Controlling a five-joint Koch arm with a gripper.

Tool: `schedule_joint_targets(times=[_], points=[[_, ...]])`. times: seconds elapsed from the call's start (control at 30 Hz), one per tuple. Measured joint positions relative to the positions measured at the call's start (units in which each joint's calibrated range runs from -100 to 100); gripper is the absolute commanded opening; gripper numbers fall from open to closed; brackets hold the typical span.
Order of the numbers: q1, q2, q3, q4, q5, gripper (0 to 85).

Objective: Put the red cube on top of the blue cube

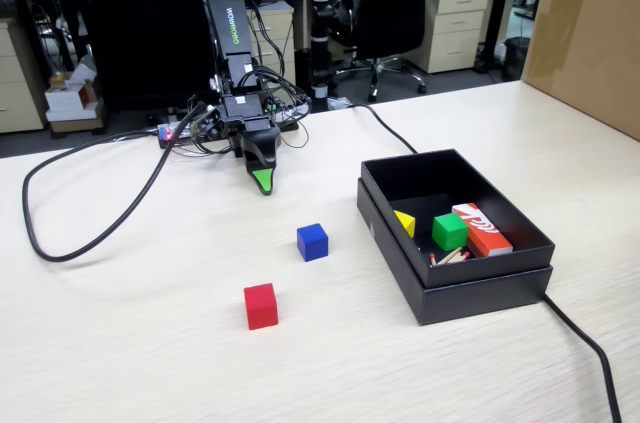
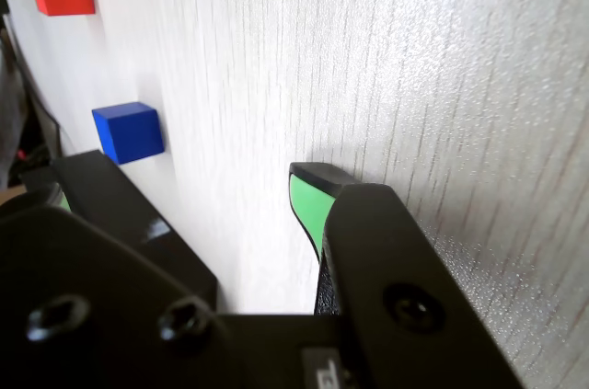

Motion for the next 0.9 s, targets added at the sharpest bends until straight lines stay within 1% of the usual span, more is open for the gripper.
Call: schedule_joint_targets(times=[0.7, 0.77, 0.9], points=[[-0.6, -0.1, 0.2, -0.5, 0.2, 47.9], [-1.1, -0.1, 2.0, -2.8, 0.1, 47.7], [-1.6, 0.0, 8.2, -13.0, 0.1, 47.7]])
